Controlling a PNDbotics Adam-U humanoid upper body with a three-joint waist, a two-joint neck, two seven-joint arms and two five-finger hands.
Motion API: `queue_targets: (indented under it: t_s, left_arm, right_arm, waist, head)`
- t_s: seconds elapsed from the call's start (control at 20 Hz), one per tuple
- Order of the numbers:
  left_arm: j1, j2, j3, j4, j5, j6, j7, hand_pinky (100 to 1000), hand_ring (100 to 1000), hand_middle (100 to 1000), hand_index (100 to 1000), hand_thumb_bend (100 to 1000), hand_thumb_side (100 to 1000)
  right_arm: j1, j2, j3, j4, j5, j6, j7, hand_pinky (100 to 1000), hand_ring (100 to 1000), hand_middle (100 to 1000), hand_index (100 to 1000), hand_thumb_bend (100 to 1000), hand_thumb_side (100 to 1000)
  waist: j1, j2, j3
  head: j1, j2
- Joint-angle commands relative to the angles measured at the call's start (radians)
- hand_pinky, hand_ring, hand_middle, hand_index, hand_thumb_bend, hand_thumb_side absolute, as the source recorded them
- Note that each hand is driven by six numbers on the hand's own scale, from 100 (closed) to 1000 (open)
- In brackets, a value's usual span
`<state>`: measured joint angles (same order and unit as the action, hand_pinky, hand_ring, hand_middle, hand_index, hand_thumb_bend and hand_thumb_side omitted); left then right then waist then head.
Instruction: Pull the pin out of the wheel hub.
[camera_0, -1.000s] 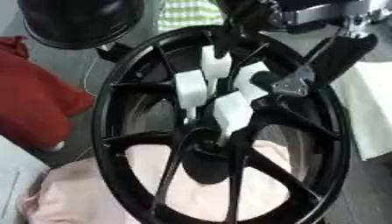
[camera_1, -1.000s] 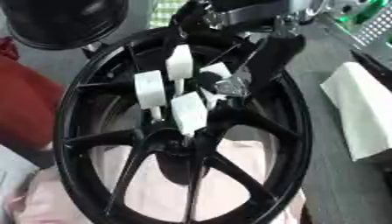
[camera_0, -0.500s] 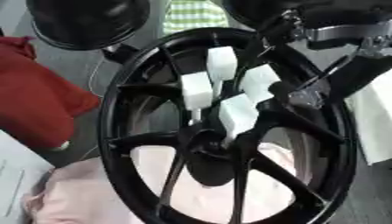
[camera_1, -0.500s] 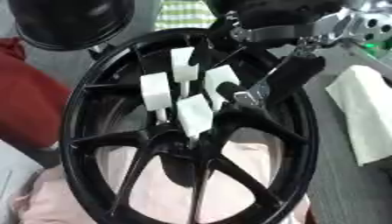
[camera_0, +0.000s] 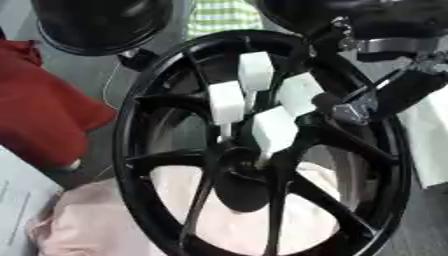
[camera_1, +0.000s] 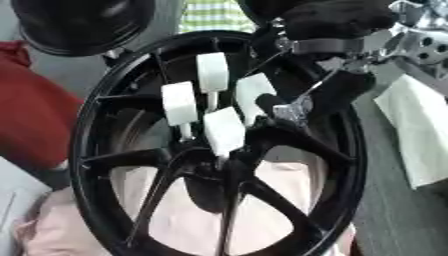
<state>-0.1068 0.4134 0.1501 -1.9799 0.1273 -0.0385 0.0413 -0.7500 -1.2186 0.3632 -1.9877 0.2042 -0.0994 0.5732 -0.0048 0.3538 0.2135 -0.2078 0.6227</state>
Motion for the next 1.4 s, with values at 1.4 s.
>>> queue_targets:
  t_s: [1.4]
  left_arm:
    - [-0.005, 0.012, -0.004, -0.012, -0.014, 0.004, -0.021, 653, 650, 566, 727, 100, 766]
  right_arm:
    - [-0.078, 0.038, 0.059, 0.101, 0.003, 0.023, 0.08, 928, 914, 661, 905, 100, 704]
  waist:
    - [-0.005, 0.016, 0.005]
  head:
    - [0.003, -0.026]
